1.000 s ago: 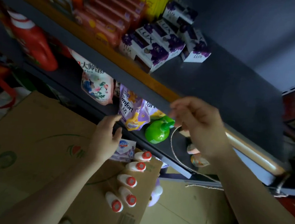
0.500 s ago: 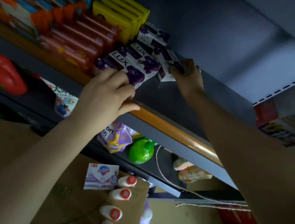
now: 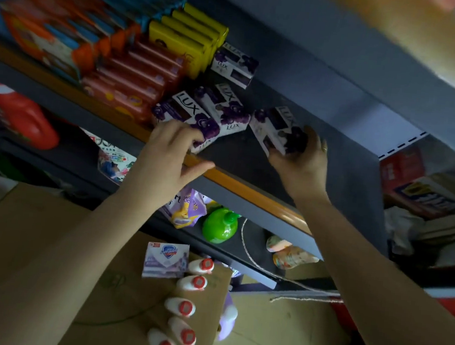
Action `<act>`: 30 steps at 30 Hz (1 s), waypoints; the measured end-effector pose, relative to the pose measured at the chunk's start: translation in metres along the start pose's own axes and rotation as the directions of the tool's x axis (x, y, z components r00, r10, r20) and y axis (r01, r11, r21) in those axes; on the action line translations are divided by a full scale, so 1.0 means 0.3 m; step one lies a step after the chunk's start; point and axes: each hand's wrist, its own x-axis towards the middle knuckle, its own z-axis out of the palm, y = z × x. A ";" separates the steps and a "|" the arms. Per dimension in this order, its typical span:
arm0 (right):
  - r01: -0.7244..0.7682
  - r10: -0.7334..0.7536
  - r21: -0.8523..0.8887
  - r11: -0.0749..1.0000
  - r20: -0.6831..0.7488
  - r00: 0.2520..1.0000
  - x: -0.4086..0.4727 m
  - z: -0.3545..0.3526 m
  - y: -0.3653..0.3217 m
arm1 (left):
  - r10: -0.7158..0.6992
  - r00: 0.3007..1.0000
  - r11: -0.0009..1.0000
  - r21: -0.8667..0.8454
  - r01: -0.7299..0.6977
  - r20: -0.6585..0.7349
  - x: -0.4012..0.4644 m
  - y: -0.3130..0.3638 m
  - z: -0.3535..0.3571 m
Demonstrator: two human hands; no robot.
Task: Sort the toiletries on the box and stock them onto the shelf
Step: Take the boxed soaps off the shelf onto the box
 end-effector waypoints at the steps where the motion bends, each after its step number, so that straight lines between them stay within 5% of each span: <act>1: 0.005 -0.004 0.018 1.000 -0.030 1.000 -0.042 -0.037 -0.005 | -0.049 0.999 0.997 -0.057 0.049 0.016 -0.008 0.019 -0.026; 5: 0.102 -0.102 0.101 0.990 -0.004 0.995 -0.242 -0.132 -0.032 | -0.186 0.933 0.932 -0.245 0.266 0.307 -0.045 0.096 -0.126; 8: 0.220 -0.237 0.152 0.964 0.106 0.966 -0.404 -0.142 -0.078 | -0.305 0.778 0.649 -0.477 0.592 0.549 -0.070 0.149 -0.182; 10: 0.247 -0.284 0.193 0.950 0.196 0.939 -0.480 -0.139 -0.112 | -0.329 0.728 0.495 -0.546 0.676 0.602 -0.078 0.175 -0.216; 16: 0.340 -0.395 0.216 0.915 0.315 0.863 -0.597 -0.130 -0.183 | -0.311 0.690 0.490 -0.512 0.706 0.653 -0.118 0.194 -0.332; 19: 0.233 -0.304 0.231 0.945 0.346 0.888 -0.618 -0.135 -0.187 | -0.330 0.651 0.449 -0.492 0.746 0.684 -0.162 0.183 -0.378; 23: -0.014 -0.126 0.265 0.964 0.504 0.854 -0.654 -0.123 -0.193 | -0.294 0.733 0.584 -0.491 0.646 0.614 -0.227 0.206 -0.415; 27: -0.217 -0.030 0.374 0.902 0.554 0.832 -0.667 -0.096 -0.175 | -0.139 0.856 0.870 -0.351 0.345 0.497 -0.268 0.233 -0.437; 30: -0.280 -0.006 0.427 0.860 0.557 0.831 -0.668 -0.096 -0.157 | -0.059 0.892 0.936 -0.285 0.206 0.448 -0.290 0.228 -0.419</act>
